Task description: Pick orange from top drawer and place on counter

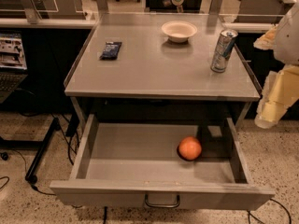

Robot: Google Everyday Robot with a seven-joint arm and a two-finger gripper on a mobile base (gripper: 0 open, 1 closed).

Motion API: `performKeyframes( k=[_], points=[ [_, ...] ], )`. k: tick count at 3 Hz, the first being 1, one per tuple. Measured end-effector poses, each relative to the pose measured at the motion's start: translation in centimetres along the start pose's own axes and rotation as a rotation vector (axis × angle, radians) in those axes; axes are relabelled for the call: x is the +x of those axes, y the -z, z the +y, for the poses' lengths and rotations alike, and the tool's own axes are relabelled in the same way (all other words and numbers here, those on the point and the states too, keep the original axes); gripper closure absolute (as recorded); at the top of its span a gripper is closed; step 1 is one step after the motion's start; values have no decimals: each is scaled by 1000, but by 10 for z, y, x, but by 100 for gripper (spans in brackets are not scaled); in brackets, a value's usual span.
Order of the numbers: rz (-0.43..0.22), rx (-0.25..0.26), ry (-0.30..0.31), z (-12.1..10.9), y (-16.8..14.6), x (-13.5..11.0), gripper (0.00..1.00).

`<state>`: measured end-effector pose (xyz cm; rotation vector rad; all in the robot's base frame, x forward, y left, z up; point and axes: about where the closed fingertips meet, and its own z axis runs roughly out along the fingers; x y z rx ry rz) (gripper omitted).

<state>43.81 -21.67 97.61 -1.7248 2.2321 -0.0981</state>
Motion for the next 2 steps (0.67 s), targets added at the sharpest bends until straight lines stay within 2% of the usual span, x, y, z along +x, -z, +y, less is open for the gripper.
performKeyframes(
  k=[1,2],
  points=[
    [0,0,0,0,0,0,0],
    [1,26,3,0,5,-1,0]
  ],
)
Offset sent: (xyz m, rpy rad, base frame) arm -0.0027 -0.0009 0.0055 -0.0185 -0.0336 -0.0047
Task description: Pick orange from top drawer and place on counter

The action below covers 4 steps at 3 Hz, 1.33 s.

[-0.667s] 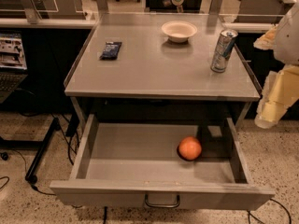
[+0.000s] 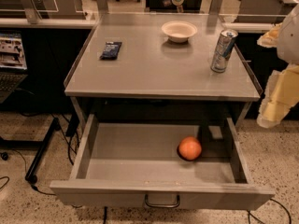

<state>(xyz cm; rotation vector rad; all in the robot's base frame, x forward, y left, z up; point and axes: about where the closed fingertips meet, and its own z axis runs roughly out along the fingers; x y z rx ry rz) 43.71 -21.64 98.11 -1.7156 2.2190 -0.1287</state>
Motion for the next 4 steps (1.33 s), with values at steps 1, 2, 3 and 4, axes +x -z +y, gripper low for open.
performKeyframes(
  k=[1,2,3,4],
  points=[
    [-46,12,-95,11,-14,8,0],
    [-128,33,-189,16,-43,14,0],
    [-197,36,-240,22,-63,18,0],
    [-236,10,-255,28,-82,21,0]
  ],
)
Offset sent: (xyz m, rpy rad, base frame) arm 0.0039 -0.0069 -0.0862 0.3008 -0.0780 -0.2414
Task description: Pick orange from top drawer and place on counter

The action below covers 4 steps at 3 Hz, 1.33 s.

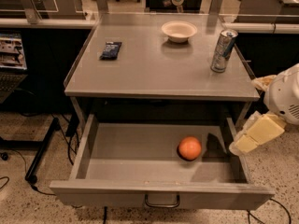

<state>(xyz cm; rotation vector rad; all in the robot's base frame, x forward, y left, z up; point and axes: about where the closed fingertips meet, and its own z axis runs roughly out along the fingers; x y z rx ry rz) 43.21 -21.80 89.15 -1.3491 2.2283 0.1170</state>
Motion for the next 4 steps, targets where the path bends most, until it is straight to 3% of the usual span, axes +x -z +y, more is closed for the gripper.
performKeyframes(
  k=[1,2,4],
  points=[
    [21,-58,-4,3,-23,7,0],
    [25,-66,-4,3,-27,7,0],
    [6,-24,-95,-11,-87,9,0]
  ],
)
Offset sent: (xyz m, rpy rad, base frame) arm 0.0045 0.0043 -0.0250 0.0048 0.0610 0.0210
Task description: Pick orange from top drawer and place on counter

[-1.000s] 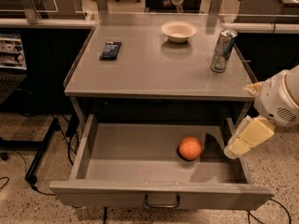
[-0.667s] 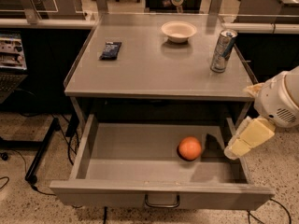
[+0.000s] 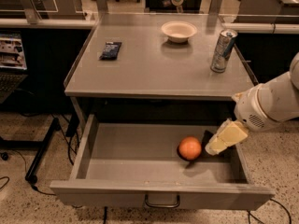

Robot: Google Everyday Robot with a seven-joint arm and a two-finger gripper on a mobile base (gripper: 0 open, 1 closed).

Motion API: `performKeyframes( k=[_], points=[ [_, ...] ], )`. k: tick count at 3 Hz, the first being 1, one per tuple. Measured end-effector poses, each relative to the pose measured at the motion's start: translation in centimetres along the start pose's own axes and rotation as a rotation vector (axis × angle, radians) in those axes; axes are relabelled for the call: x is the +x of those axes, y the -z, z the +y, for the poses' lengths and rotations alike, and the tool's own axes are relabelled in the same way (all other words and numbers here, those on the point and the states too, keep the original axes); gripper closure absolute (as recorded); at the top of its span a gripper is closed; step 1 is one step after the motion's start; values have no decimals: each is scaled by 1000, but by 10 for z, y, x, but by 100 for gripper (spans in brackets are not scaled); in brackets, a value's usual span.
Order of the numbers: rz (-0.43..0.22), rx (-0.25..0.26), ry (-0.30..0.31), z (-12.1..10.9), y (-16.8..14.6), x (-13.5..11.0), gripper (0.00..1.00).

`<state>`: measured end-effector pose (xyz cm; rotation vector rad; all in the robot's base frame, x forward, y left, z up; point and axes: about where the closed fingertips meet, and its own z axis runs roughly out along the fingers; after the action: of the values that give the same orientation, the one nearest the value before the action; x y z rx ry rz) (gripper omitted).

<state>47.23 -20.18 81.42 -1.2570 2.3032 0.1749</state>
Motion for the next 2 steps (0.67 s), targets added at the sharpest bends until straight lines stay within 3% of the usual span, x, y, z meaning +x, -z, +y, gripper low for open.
performKeyframes(
  k=[1,2],
  points=[
    [-24,-23,-43,-13,-60,0,0],
    [-24,-23,-43,-13,-60,0,0]
  ],
)
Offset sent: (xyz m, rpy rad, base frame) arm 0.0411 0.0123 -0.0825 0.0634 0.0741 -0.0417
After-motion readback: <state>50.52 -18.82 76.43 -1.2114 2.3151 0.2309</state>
